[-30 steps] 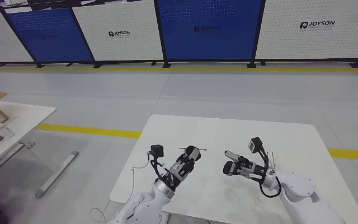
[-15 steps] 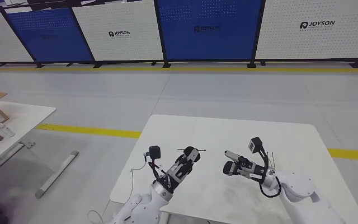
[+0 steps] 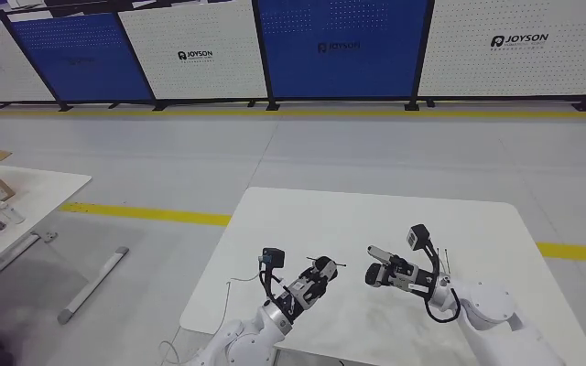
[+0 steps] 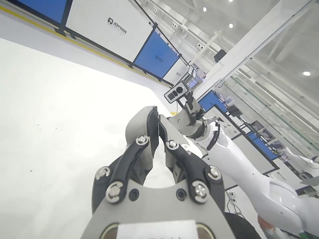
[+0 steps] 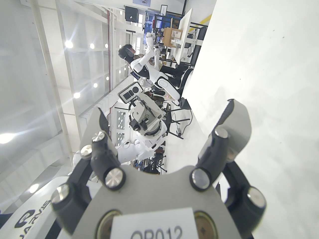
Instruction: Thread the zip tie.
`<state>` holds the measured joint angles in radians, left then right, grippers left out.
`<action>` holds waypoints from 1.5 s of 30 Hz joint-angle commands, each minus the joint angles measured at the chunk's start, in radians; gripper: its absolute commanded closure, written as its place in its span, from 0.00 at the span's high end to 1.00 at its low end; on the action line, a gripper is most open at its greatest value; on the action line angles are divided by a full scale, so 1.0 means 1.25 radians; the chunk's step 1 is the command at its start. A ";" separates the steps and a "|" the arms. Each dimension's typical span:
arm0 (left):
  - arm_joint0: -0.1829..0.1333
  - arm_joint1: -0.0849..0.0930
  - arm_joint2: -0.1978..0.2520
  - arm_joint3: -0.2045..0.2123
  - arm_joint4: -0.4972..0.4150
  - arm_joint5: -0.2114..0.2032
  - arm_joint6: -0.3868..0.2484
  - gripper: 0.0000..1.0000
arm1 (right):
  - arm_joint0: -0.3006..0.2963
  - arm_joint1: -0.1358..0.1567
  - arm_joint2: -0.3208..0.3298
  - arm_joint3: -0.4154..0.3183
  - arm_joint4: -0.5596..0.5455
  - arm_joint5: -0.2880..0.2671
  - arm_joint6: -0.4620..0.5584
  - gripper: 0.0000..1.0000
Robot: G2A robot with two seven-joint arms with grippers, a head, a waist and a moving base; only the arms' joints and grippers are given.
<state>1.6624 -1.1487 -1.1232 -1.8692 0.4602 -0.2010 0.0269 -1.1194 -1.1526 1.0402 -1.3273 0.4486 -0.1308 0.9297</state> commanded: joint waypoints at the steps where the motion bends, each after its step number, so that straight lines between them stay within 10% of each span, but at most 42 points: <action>1: 0.000 0.000 0.000 0.000 0.000 0.000 0.000 0.00 | 0.000 0.000 0.000 0.000 0.000 0.000 0.000 1.00; 9: -0.001 0.000 0.002 0.001 0.002 0.003 -0.001 0.00 | 0.000 0.000 0.000 0.000 0.000 0.000 0.000 1.00; 17: -0.018 -0.008 0.009 0.011 -0.184 0.123 -0.115 0.00 | 0.000 0.000 0.000 0.000 0.000 0.000 0.000 1.00; 33: -0.022 -0.008 0.002 0.004 -0.191 0.105 -0.113 0.00 | 0.000 0.000 0.000 0.000 0.000 0.000 0.000 1.00; 40: -0.013 0.007 -0.054 -0.004 -0.270 0.045 -0.264 0.00 | 0.000 0.000 0.000 0.000 0.000 0.000 0.000 1.00; 45: -0.014 0.009 -0.061 -0.002 -0.271 0.044 -0.271 0.00 | 0.000 0.000 0.000 0.000 0.000 0.000 0.000 1.00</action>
<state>1.6446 -1.1376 -1.1995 -1.8714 0.1208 -0.1457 -0.3138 -1.1194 -1.1526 1.0402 -1.3273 0.4486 -0.1308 0.9297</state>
